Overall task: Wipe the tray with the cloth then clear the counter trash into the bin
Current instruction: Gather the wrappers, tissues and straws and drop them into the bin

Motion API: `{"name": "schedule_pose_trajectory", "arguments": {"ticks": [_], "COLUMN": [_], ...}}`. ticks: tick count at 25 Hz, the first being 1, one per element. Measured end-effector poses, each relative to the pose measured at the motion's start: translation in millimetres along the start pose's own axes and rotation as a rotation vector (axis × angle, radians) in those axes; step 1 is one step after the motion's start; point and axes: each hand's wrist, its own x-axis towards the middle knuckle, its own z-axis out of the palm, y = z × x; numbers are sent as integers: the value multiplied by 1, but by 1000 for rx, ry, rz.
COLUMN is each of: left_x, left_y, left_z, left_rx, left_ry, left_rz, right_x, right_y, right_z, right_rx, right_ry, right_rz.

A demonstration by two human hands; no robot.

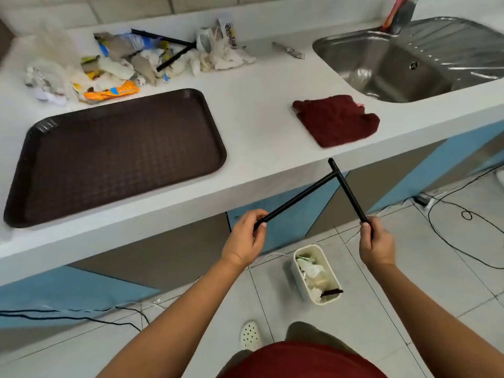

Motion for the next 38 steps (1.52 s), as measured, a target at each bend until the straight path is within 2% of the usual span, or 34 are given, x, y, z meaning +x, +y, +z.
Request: {"name": "schedule_pose_trajectory", "arguments": {"ticks": [3, 7, 11, 14, 18, 21, 28, 31, 35, 38], "left_x": [-16, -38, -57, -58, -44, -33, -17, -9, 3, 18], "left_y": [-16, -34, -45, -53, -69, -87, -147, -176, -204, -222], "left_z": [27, 61, 108, 143, 191, 229, 299, 326, 353, 370], "left_rx": [26, 100, 136, 119, 106, 100, 117, 180, 207, 255], "left_ry": [-97, -126, -195, -150, -91, -88, -3, -58, -121, -166], "left_rz": [-110, -276, -427, -526, -583, -578, -655, -643, -623, -577], "right_x": [-23, -40, -60, -72, -83, -87, -91, -95, -91, -78], "right_y": [35, 72, 117, 155, 201, 225, 286, 311, 334, 344], "right_z": [-3, -8, -18, -10, 19, 50, 117, 139, 164, 190], "right_rx": [-59, -139, -219, -259, -313, -296, -281, -304, -405, -433], "right_ry": [-74, -198, -414, -642, -772, -878, -911, -933, -1034, -1038], "right_rz": [61, 166, 234, 366, 612, 688, 641, 624, 503, 472]}}
